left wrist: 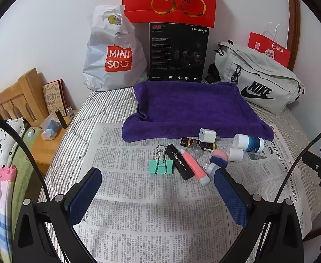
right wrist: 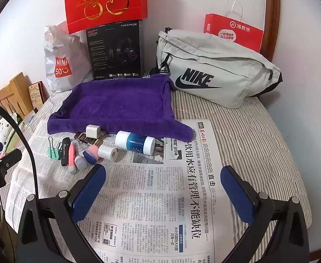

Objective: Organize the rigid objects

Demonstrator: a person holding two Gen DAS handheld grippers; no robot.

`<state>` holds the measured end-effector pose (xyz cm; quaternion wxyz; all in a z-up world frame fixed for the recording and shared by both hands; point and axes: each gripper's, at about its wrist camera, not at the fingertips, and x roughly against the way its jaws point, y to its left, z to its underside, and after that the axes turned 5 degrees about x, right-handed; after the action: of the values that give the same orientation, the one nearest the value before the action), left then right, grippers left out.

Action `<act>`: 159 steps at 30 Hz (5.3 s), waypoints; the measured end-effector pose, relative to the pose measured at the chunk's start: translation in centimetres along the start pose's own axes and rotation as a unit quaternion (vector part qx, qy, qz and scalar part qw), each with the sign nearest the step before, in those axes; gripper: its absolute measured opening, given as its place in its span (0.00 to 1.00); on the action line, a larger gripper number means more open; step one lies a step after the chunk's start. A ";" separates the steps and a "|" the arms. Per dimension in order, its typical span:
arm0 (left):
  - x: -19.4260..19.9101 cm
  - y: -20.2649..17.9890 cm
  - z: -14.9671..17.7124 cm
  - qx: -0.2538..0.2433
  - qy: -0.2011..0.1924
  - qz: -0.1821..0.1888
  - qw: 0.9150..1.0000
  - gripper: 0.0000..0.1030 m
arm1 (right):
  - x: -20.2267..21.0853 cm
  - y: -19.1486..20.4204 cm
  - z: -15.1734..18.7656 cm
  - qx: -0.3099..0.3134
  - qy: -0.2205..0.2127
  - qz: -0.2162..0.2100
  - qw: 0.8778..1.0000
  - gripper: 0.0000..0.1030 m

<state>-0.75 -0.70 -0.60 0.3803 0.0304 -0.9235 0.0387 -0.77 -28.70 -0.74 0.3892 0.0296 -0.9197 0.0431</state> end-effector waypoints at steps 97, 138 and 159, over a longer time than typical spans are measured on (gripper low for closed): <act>-13.1 1.6 0.9 -0.018 0.057 0.036 0.998 0.38 | -14.6 2.8 -3.5 -0.062 0.095 -0.022 0.993 1.00; -10.4 3.4 -1.6 -0.001 0.055 0.027 0.998 0.38 | -13.5 1.7 -3.4 -0.001 0.093 -0.043 0.995 0.73; -7.1 5.2 -8.2 -0.007 0.014 -0.003 1.000 0.38 | -11.0 1.7 -8.5 0.013 0.049 -0.073 0.996 0.73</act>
<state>9.54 5.47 -0.08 0.3938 0.0299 -0.9182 0.0318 12.76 -25.95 -2.84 0.4359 0.0997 -0.8940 0.0277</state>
